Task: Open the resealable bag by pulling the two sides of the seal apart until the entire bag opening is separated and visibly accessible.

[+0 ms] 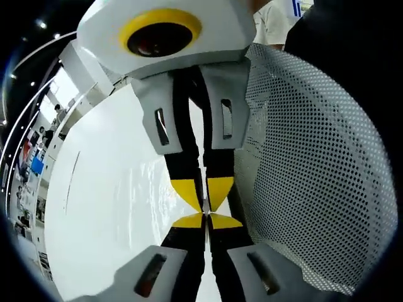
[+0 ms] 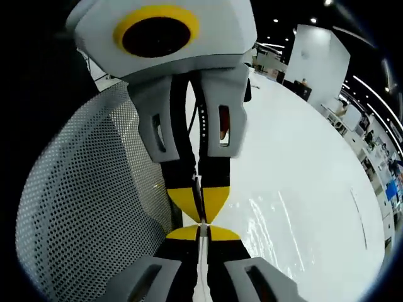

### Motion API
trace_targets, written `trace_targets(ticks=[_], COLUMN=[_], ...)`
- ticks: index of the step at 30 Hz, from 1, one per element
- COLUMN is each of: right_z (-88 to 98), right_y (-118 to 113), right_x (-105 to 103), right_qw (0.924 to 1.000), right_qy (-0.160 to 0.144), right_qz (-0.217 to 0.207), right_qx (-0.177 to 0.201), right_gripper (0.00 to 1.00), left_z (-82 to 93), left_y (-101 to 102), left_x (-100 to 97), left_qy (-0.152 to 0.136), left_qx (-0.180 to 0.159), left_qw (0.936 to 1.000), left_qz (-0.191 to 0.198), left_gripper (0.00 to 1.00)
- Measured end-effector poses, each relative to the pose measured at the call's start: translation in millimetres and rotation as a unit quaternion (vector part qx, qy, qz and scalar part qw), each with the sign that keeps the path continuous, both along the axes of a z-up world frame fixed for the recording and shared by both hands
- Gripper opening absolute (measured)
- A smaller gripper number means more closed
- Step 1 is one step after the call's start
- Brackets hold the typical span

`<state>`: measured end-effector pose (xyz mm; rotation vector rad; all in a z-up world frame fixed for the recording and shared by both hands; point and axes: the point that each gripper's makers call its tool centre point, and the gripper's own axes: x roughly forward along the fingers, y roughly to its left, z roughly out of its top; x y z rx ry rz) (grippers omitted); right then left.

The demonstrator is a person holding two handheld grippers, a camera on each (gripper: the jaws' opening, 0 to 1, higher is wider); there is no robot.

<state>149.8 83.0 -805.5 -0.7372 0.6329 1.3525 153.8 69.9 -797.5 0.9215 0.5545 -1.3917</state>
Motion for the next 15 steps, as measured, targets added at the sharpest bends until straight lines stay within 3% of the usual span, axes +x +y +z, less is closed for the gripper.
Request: trace_targets(ticks=[4, 15], right_z=[0.4, 4.5], right_y=[1.0, 2.6], right_x=[0.0, 3.4], right_qw=[1.0000, 1.0000], right_qy=[-0.004, -0.005], right_qz=[0.004, -0.005], right_qx=[-0.004, 0.004], right_gripper=[0.00, 0.00], left_z=[0.5, 5.5], left_y=[1.0, 6.0], left_x=[0.3, 3.9], left_qy=[-0.006, 0.005], left_qx=[0.005, -0.010], left_qw=[0.9999, 0.9999], left_qz=[-0.014, 0.000], left_gripper=[0.00, 0.00])
